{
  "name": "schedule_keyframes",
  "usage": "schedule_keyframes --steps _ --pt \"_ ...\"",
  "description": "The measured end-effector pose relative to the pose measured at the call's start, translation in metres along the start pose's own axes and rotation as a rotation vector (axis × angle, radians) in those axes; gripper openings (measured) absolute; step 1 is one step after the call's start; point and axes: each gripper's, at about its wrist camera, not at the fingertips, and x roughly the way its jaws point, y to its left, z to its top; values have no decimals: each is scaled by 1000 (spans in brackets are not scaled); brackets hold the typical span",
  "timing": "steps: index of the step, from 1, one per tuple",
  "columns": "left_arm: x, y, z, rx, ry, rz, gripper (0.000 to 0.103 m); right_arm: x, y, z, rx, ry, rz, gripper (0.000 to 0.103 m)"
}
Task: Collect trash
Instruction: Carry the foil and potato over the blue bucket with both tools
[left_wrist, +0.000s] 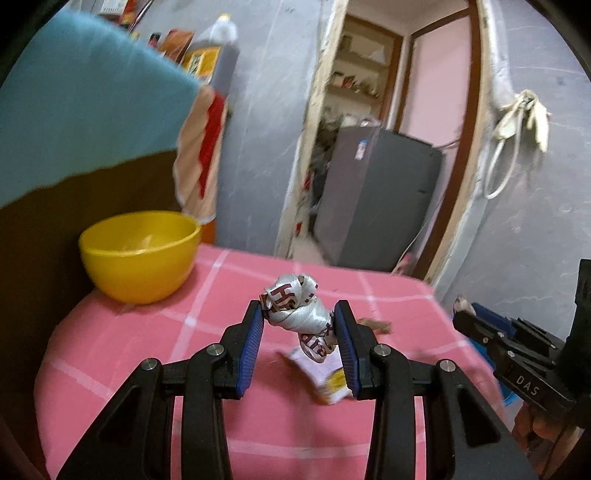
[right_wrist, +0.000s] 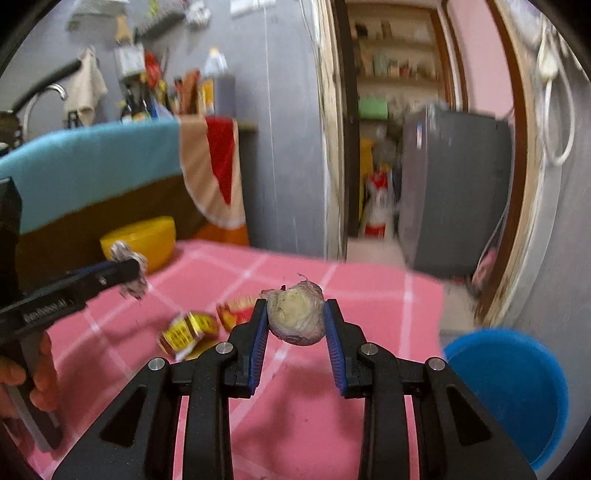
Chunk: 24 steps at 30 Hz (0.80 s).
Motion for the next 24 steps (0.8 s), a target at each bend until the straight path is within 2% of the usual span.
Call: schedule_keyframes --steps 7,13,19,24 --pt "-15 -42 17 28 -133 -70 34 -47 -11 18 -18 -184 -50 28" --pt "-20 -81 28 56 -219 -139 34 -78 -28 27 -27 -295 -118 28" --pt "-12 -128 32 86 -232 -212 34 -98 -52 24 -28 -351 -198 28" --pt "5 -165 29 126 -208 -266 34 -109 -82 14 5 -351 -259 28"
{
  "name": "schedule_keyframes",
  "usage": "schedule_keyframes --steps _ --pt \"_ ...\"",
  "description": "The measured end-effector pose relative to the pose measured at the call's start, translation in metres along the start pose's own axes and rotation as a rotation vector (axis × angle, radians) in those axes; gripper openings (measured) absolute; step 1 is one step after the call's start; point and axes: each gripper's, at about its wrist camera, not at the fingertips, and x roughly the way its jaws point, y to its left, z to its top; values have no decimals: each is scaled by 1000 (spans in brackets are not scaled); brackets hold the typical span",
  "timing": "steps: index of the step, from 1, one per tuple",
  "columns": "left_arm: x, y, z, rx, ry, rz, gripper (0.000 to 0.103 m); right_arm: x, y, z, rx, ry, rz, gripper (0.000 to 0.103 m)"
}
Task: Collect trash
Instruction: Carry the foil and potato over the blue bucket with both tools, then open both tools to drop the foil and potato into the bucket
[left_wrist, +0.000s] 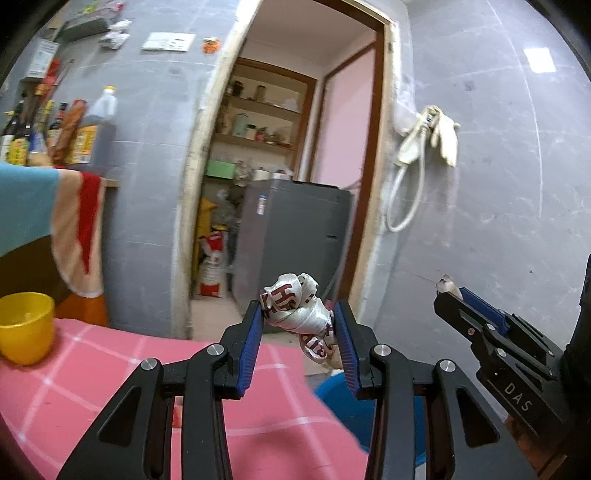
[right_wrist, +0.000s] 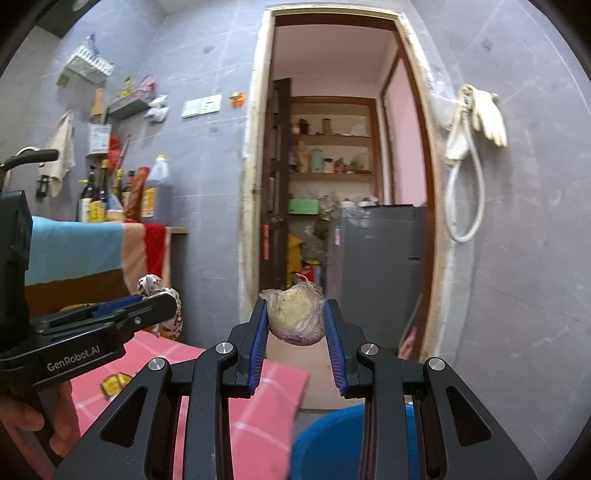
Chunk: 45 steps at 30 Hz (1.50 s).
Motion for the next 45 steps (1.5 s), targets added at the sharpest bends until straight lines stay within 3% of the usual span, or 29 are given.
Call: schedule_keyframes --steps 9,14,23,30,35,39,45 --pt "50 -43 -16 12 100 -74 34 1 -58 -30 74 91 -102 28" --pt "80 -58 -28 14 200 -101 34 7 -80 -50 118 165 -129 28" --pt "128 -60 -54 -37 411 -105 34 25 -104 -82 195 295 -138 28" --pt "146 -53 -71 -86 501 -105 38 35 -112 -95 240 355 -134 29" --pt "142 -50 -72 -99 516 -108 46 37 -114 -99 253 372 -133 39" --pt "139 -47 -69 -111 504 -109 50 35 -113 -96 250 367 -135 40" --pt "117 -39 -56 -112 413 -86 59 22 -109 -79 233 301 -147 50"
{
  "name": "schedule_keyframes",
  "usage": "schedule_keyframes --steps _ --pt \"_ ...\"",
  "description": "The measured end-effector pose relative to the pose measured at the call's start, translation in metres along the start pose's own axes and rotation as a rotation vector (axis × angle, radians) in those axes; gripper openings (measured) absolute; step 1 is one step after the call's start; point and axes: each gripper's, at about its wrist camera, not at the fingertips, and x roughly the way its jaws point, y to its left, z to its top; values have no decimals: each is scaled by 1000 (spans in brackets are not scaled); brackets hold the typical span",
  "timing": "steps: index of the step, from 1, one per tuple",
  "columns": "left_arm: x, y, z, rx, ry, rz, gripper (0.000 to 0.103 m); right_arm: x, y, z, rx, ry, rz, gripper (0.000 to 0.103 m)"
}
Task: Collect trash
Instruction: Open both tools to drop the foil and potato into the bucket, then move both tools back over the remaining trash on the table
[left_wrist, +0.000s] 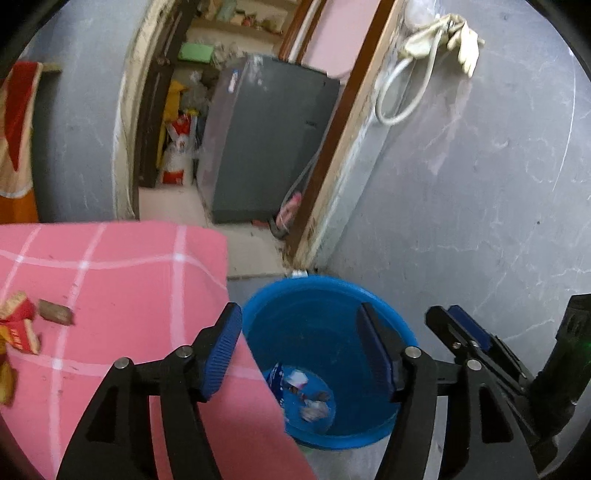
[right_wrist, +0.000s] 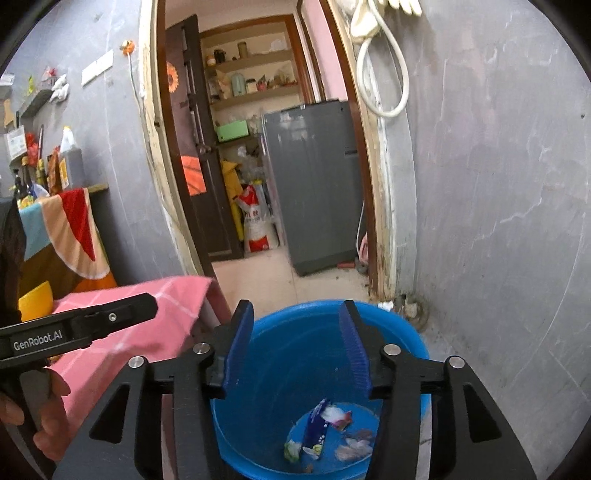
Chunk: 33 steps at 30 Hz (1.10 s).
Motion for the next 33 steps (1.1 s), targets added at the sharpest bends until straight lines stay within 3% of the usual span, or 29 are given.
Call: schedule_keyframes --steps 3,7,9,12,17,33 --pt "-15 4 5 3 -48 21 70 -10 5 9 -10 -39 -1 53" --pt "-42 13 8 -6 -133 50 85 -25 16 19 -28 -96 3 71" --pt "-53 18 9 -7 -164 69 87 -31 23 23 -41 -122 7 76" --pt "-71 25 9 -1 -210 112 101 -41 35 28 -56 -165 20 87" --pt "-102 38 3 13 -299 170 101 -55 59 34 -85 -239 49 103" --pt "-199 86 -13 29 -477 328 101 -81 141 31 -163 -401 184 103"
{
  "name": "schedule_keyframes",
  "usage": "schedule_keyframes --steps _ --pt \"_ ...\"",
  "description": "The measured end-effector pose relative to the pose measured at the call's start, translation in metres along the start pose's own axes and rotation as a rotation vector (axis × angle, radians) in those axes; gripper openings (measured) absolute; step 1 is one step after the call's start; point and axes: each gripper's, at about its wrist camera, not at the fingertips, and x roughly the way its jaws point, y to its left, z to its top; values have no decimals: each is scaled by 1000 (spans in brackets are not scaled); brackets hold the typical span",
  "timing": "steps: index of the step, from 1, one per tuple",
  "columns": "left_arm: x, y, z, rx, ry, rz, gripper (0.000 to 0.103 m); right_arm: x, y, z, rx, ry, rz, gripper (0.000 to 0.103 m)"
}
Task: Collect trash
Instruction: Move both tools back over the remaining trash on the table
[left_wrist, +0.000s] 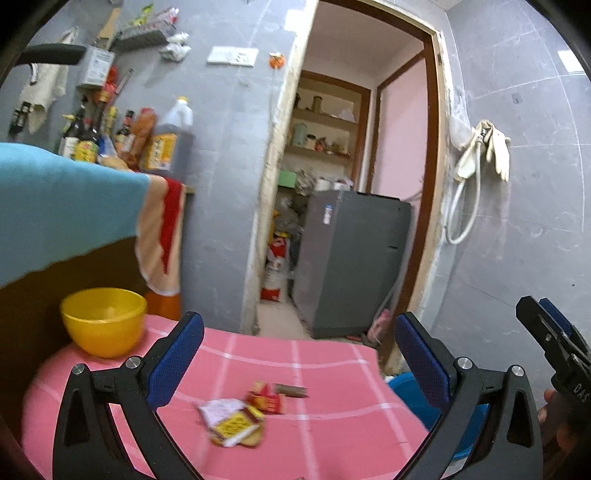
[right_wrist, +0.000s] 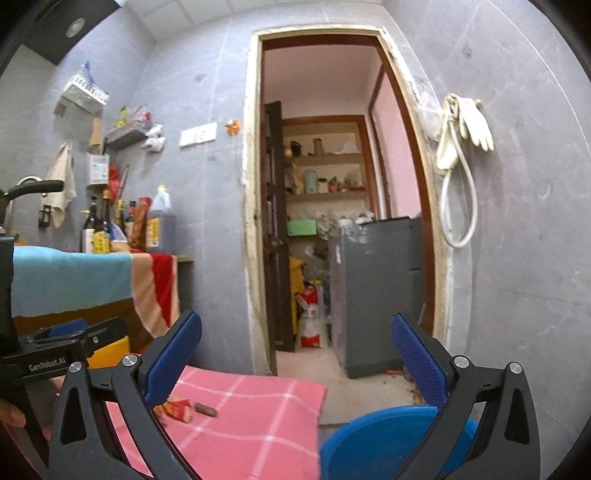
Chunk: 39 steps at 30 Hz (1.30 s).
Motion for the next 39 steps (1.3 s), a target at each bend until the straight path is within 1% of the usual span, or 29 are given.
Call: schedule_keyframes --steps 4,9,12,16,20,23,26,31,36,37,39 --pt "-14 20 1 17 -33 44 101 4 19 -1 -14 -17 28 103" --pt "-24 44 -4 12 -44 88 101 12 39 -5 -35 -4 60 103" --pt "-24 59 -9 -2 -28 110 101 19 49 -10 -54 10 75 103" --pt "-23 73 -20 -21 9 125 101 30 57 -19 -70 56 95 103" --pt "-16 83 -30 -32 62 121 101 39 60 -30 -82 101 110 103" --pt "-9 83 -36 -23 112 109 101 47 62 -38 -84 145 122 103" --pt "2 83 -43 -15 181 92 101 56 62 -46 -84 195 131 103" --pt "20 84 -54 -32 299 59 100 68 60 -55 -73 271 134 103" --pt "37 77 -66 -27 405 24 100 78 57 -64 -69 336 138 99" --pt "42 76 -68 -25 430 16 98 80 56 -66 -67 351 140 99" --pt "48 75 -71 -34 460 4 97 86 56 -68 -64 375 147 98"
